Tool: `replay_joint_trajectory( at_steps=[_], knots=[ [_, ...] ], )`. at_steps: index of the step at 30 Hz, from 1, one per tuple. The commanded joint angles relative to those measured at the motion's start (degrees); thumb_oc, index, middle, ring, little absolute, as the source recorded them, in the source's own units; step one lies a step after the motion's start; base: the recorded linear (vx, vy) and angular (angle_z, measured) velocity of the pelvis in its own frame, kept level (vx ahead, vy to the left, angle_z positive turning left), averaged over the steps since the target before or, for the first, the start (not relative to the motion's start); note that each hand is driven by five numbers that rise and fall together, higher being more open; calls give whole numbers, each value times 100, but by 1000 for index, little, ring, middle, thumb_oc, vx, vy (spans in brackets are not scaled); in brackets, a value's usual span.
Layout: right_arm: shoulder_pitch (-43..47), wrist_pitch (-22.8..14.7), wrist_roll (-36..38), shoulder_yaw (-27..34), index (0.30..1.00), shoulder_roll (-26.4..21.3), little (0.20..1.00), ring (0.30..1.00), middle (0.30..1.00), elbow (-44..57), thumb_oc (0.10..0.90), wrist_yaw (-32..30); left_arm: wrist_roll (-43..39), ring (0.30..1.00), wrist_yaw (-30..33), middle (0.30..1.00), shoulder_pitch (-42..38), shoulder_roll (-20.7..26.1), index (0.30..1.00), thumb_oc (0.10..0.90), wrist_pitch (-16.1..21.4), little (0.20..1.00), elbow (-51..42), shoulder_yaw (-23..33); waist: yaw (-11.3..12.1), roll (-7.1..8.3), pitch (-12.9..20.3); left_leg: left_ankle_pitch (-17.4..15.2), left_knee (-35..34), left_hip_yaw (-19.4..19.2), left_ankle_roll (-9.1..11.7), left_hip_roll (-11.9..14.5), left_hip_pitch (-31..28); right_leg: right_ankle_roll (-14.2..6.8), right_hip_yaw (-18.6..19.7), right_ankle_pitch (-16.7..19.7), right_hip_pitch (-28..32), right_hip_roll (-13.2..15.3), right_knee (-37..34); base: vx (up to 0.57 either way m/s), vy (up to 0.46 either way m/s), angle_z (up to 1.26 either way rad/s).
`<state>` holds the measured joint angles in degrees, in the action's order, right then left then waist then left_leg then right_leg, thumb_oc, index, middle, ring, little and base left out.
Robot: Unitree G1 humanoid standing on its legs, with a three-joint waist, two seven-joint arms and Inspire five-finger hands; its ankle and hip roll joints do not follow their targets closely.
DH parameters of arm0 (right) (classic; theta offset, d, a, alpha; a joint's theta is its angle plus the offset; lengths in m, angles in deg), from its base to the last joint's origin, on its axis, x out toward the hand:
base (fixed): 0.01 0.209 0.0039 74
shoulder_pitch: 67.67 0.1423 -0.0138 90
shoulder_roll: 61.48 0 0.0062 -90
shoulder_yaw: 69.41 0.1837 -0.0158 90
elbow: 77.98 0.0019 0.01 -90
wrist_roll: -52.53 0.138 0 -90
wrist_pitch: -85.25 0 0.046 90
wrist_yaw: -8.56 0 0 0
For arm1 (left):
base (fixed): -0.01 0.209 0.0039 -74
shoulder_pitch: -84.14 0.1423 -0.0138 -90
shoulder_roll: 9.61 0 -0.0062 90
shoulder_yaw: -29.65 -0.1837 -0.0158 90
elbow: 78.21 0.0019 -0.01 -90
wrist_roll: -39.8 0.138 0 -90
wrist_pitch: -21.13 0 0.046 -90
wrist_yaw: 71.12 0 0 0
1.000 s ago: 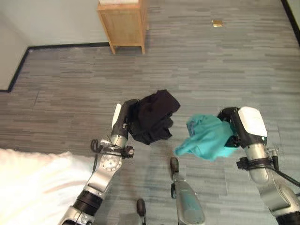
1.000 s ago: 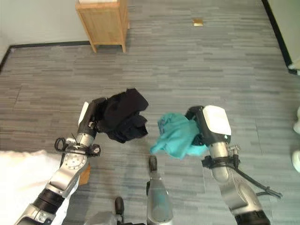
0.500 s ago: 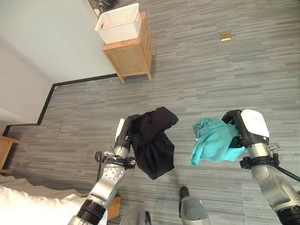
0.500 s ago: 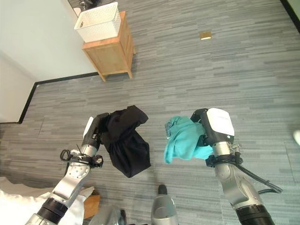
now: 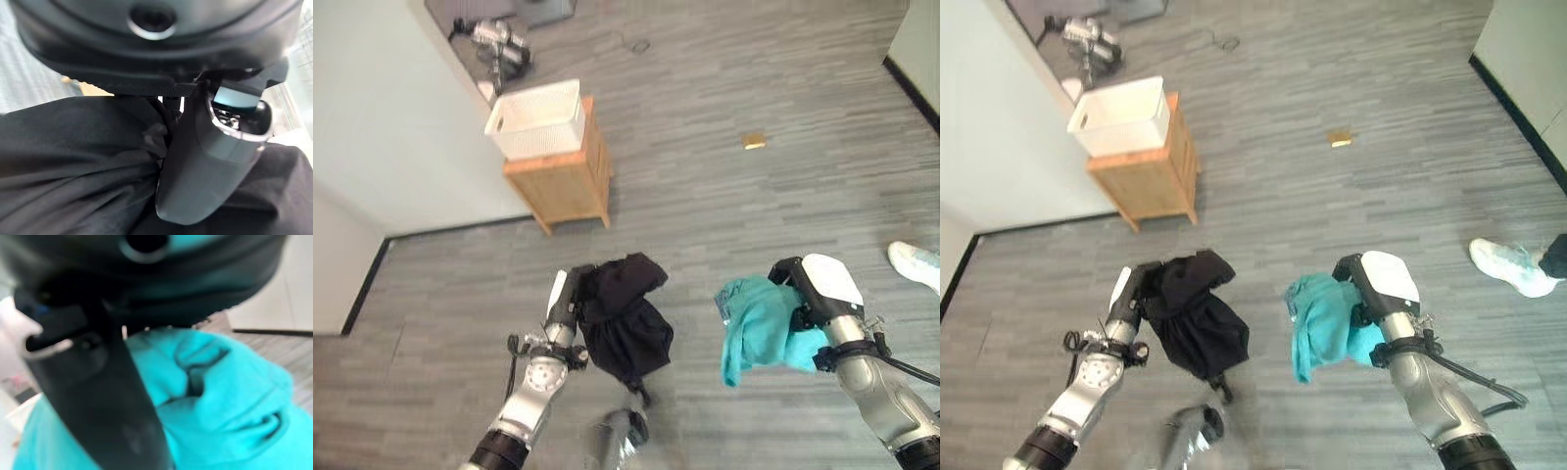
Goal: Pick up bed clothes into laundry basket.
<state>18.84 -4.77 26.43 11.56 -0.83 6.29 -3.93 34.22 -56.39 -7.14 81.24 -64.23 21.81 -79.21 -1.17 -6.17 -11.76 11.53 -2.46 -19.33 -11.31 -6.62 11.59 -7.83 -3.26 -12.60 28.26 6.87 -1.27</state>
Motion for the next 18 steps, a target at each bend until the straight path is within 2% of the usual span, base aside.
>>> replay_joint_trajectory(
  at_steps=[1, 2, 3, 4, 5, 6, 7, 8, 9, 11, 12, 13, 14, 15, 16, 17, 18],
  knots=[
    [1006, -328, -144, 452, 300, -304, 300, 300, 300, 544, 400, -279, 77, 300, 142, 300, -681, 67, 300, 400, 576, 300, -791, 450, 505, -141, 405, 6, -77, 267, 1524, 970, -521, -483, -132, 260, -330, 834, 534, 386, 47, 18],
    [1004, -297, -149, 496, 300, -274, 300, 300, 300, 547, 400, -262, 115, 300, 139, 300, -706, 95, 300, 400, 543, 300, -774, 425, 501, -118, 423, -86, -29, 235, 1415, 917, -618, -604, -68, 590, -537, 887, 925, 354, 77, 19],
    [1062, -262, -166, 545, 300, -321, 300, 300, 300, 569, 400, -311, 191, 300, 154, 300, -773, 117, 300, 400, 486, 300, -734, 393, 472, -68, 426, -200, -43, 228, 1341, 801, -772, -717, 12, 1093, -733, 1003, 1403, 369, 64, 1],
    [1129, -227, -166, 614, 300, -337, 300, 300, 300, 616, 400, -359, 336, 300, 235, 300, -898, 141, 300, 400, 420, 300, -695, 351, 416, -36, 386, -321, -99, 299, 1305, 715, -935, -717, 164, 1591, -1015, 1018, 1983, 279, 29, -6],
    [1127, -227, -165, 616, 300, -338, 300, 300, 300, 616, 400, -359, 337, 300, 235, 300, -898, 140, 300, 400, 421, 300, -694, 349, 418, -23, 387, -325, -99, 296, 1304, 701, -937, -717, 164, 1573, -1020, 1033, 2001, 282, 20, 3],
    [1201, -229, -155, 660, 300, -371, 300, 300, 300, 663, 400, -423, 495, 300, 271, 300, -1024, 211, 300, 400, 368, 300, -640, 331, 354, -60, 359, -391, -120, 333, 1252, 721, -1051, -717, 236, 1944, -1229, 963, 2319, 264, 55, 39],
    [1268, -230, -129, 730, 300, -380, 300, 300, 300, 727, 400, -469, 596, 300, 300, 300, -1174, 245, 300, 400, 343, 300, -611, 309, 254, -87, 289, -568, -161, 414, 1200, 677, -1218, -717, 323, 1886, -1581, 909, 2800, 488, 99, 55],
    [1398, -244, -64, 904, 300, -470, 300, 300, 300, 925, 400, -573, 708, 300, 390, 300, -1571, 263, 300, 400, 300, 300, -507, 234, -27, -230, 94, -798, -228, 663, 1105, 702, -1529, -622, 535, 1259, -2598, 411, 3516, 432, 41, 65],
    [1461, -270, -23, 981, 300, -512, 300, 300, 300, 1016, 400, -630, 765, 300, 429, 300, -1732, 258, 300, 400, 284, 300, -480, 201, -164, -258, -26, -856, -237, 783, 1086, 712, -1691, -538, 483, 983, -2979, 175, 3545, 441, -33, 77],
    [1648, -315, 58, 1100, 300, -617, 300, 300, 300, 1255, 400, -693, 858, 300, 443, 300, -1887, 295, 300, 400, 277, 300, -472, 213, -301, -246, -108, -1032, -244, 937, 1140, 695, -1917, -314, 275, 484, -3336, 24, 2898, 383, -157, 105],
    [1674, -348, 101, 1135, 300, -628, 300, 300, 300, 1329, 400, -708, 879, 300, 440, 300, -1905, 310, 300, 400, 306, 300, -521, 252, -330, -190, -112, -1113, -239, 969, 1183, 680, -1985, -196, 176, 449, -3405, -3, 2454, 421, -237, 97],
    [1655, -368, 141, 1197, 300, -667, 300, 300, 300, 1390, 400, -741, 946, 300, 447, 300, -1907, 342, 300, 400, 311, 300, -556, 276, -427, -138, -110, -1225, -241, 1093, 1243, 689, -2106, -106, 76, 569, -3381, -95, 1720, 381, -277, 57],
    [1646, -378, 160, 1215, 300, -708, 300, 300, 300, 1389, 400, -764, 963, 300, 444, 300, -1923, 335, 300, 400, 328, 300, -560, 295, -462, -72, -107, -1292, -254, 1162, 1282, 676, -2206, -99, 117, 707, -3524, -147, 1272, 288, -191, 50],
    [1646, -383, 165, 1214, 300, -709, 300, 300, 300, 1382, 400, -768, 964, 300, 442, 300, -1921, 336, 300, 400, 328, 300, -560, 294, -480, -97, -99, -1315, -252, 1185, 1288, 704, -2211, -99, 83, 750, -3446, -170, 1141, 380, -267, 51],
    [1657, -367, 135, 1241, 300, -944, 300, 300, 300, 1384, 400, -738, 1060, 300, 449, 300, -2006, 397, 300, 400, 339, 300, -536, 323, -581, -49, -88, -1495, -254, 1339, 1386, 769, -2414, -192, 75, 1155, -3615, -151, 410, 382, -250, 62],
    [1707, -363, 92, 1216, 300, -1104, 300, 300, 300, 1375, 400, -735, 1118, 300, 470, 300, -2057, 457, 300, 400, 346, 300, -507, 326, -605, -11, -75, -1599, -247, 1401, 1423, 791, -2551, -233, 90, 1285, -3726, -121, 323, 489, -341, 79],
    [1768, -373, 89, 1213, 300, -1283, 300, 300, 300, 1332, 400, -712, 1183, 300, 463, 300, -2129, 493, 300, 400, 360, 300, -479, 340, -603, 24, -27, -1741, -141, 1483, 1441, 806, -2652, -214, 48, 1296, -3533, -94, 161, 281, -263, 57]
  ],
)
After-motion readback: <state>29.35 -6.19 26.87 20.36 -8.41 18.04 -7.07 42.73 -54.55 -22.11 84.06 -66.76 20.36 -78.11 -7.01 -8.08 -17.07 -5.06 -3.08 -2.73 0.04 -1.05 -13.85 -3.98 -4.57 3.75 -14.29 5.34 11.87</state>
